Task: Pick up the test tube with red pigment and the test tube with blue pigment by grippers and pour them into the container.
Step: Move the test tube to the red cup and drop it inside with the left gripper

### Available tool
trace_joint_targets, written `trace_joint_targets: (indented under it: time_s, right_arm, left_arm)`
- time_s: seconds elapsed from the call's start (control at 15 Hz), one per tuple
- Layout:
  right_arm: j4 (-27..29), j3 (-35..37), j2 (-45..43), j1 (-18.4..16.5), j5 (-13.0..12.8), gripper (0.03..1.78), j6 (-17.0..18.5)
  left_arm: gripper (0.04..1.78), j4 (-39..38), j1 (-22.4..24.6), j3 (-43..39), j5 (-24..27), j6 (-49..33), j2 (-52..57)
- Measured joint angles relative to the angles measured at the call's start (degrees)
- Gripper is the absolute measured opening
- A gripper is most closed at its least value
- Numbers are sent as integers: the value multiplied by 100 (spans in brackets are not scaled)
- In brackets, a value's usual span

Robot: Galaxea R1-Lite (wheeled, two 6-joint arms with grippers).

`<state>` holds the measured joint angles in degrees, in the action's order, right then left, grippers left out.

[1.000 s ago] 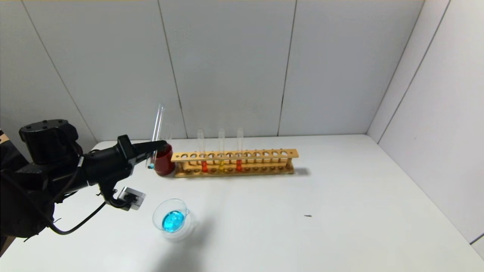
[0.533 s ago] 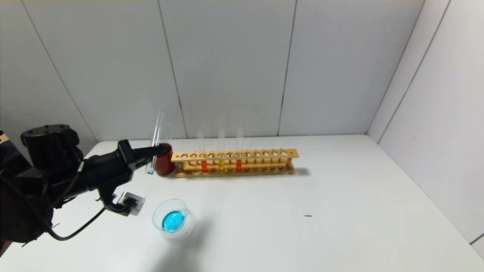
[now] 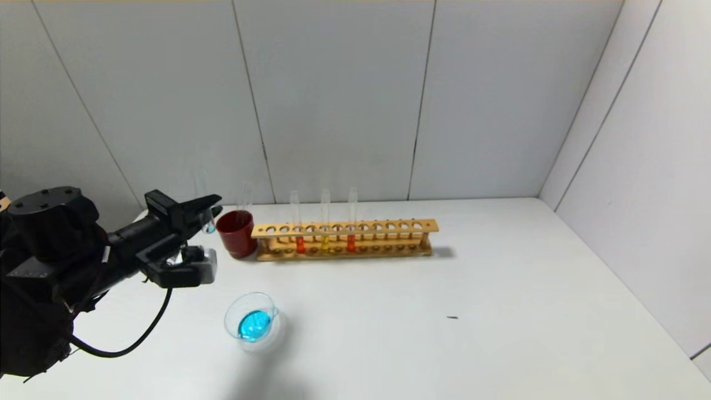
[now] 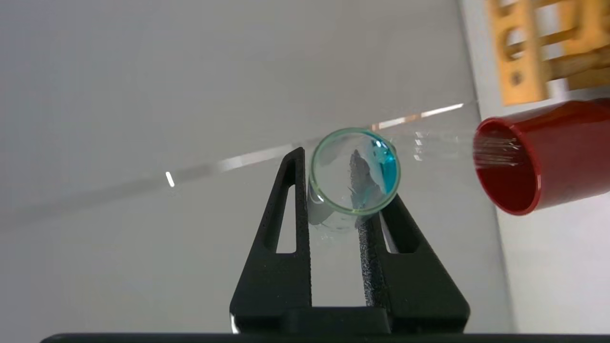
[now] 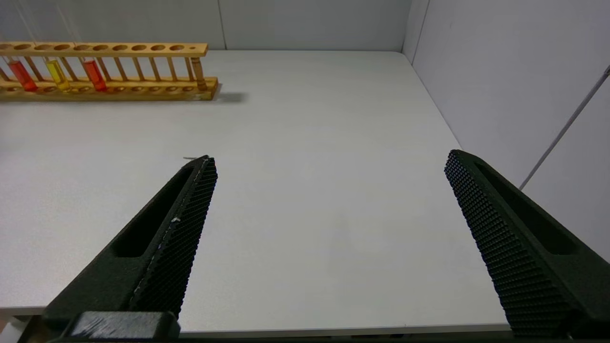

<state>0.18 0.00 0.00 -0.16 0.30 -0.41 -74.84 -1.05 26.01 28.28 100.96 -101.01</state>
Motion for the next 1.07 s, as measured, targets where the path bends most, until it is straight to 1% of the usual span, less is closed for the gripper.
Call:
trace_joint_targets:
  time_s: [0.07,0.13,0.27,0.4,0.47,0.53,0.6,0.67,0.8,1.0,1.07]
  right_arm:
    - [0,0,0,0,2,175,0]
    - [0,0,0,0,0,175,0]
    - [0,0,0,0,0,175,0]
    - [0,0,0,0,0,175,0]
    - [0,0,0,-2,0,175,0]
    - [0,0,0,0,0,175,0]
    - [0,0,0,-2,0,175,0]
    - [0,0,0,-2,0,175,0]
    - [0,0,0,0,0,175,-2]
    - [0,0,0,2,2,175,0]
    - [0,0,0,2,0,175,0]
  left_arm:
    - [33,-189,-82,-6,-378,-518,-9]
    - [33,-283,-206,5,-861,-1073,-6]
    - [33,-295,-525,188,-1985,-2263,29]
    - [33,-60,-718,629,-3032,-3357,62]
    - [33,157,-761,881,-3417,-3875,71]
    - [33,384,-785,1097,-3660,-4345,74]
    - [33,677,-798,1351,-3808,-4925,88]
    - [33,1081,-809,1602,-3850,-5527,121]
    - [33,2070,-802,2020,-3869,-6632,272]
    - [33,3879,-741,2715,-3842,-7960,549]
    - [33,4356,-696,2918,-3773,-8366,578]
